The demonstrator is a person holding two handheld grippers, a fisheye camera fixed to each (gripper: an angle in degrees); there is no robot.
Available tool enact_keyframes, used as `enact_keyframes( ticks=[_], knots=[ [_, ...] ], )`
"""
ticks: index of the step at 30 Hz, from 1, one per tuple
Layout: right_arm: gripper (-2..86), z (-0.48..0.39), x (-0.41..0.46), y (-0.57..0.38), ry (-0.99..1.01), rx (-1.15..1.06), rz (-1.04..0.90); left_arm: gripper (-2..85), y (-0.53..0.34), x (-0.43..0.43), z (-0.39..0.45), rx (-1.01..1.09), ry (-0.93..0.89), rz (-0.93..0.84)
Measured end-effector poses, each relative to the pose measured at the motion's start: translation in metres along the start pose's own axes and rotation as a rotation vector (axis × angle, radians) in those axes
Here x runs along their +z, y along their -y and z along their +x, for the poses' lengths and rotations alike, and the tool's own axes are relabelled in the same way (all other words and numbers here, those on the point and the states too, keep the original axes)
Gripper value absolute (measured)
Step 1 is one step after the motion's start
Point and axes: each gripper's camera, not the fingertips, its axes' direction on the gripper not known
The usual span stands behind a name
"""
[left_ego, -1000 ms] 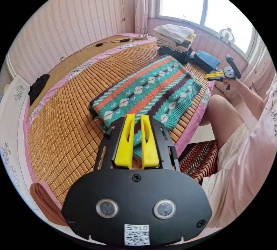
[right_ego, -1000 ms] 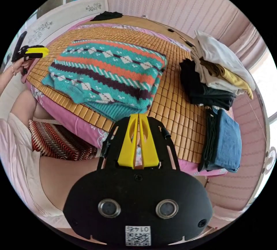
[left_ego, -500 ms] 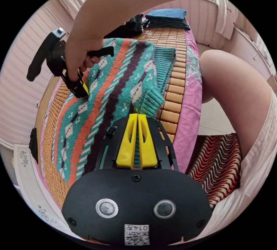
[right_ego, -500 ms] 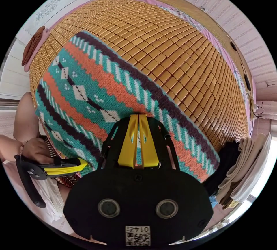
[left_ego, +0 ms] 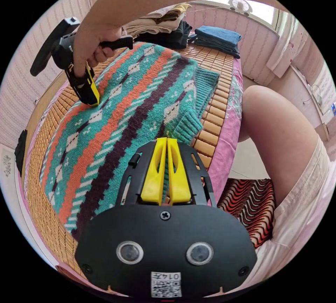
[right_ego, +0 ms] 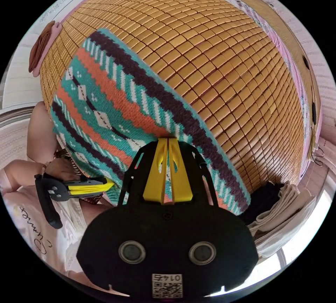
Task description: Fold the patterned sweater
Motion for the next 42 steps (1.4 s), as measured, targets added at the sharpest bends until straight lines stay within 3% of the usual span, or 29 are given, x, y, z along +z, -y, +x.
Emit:
enact_keyframes(
  ticks=[5,13,16,18,21,23,26,29,34,36,42],
  knots=[
    [-1.0,-0.002,-0.044,-0.020,-0.031,-0.042,0.105,-1.0,-0.003,-0.003,0.005,-0.009,0.005,0.024],
    [-0.9,0.032,-0.013,-0.023,0.053,0.101,0.140,-0.9,-0.004,-0.013,0.014,-0.036,0.033,0.057],
    [-0.7,0.036,-0.037,-0.097,0.056,0.204,0.464,-0.8,-0.006,-0.024,0.015,-0.046,0.029,0.087],
    [-0.1,0.035,-0.040,-0.209,0.043,0.404,0.782,-0.4,-0.010,-0.045,0.012,-0.068,0.018,0.121],
    [4.3,0.033,-0.008,-0.334,-0.061,0.691,0.802,0.8,-0.020,-0.074,0.011,-0.122,-0.047,0.251],
    [9.5,0.032,0.015,-0.399,-0.115,0.920,0.750,6.2,-0.015,-0.083,0.012,-0.162,-0.074,0.286],
    [12.6,0.036,0.043,-0.463,0.013,1.085,0.652,12.0,0.013,-0.084,0.024,-0.123,-0.123,0.294],
    [12.5,0.045,0.062,-0.479,0.217,1.041,0.689,13.6,0.046,-0.076,0.041,-0.026,-0.166,0.246],
    [4.4,0.072,0.100,-0.486,0.555,0.997,0.660,16.8,0.093,-0.068,0.060,0.015,-0.163,0.215],
    [3.1,0.067,0.095,-0.501,0.576,0.978,0.777,17.9,0.111,-0.068,0.069,0.018,-0.180,0.163],
    [1.9,0.026,0.040,-0.516,0.627,0.719,0.850,19.4,0.103,-0.135,0.103,0.058,-0.162,0.210]
  ],
)
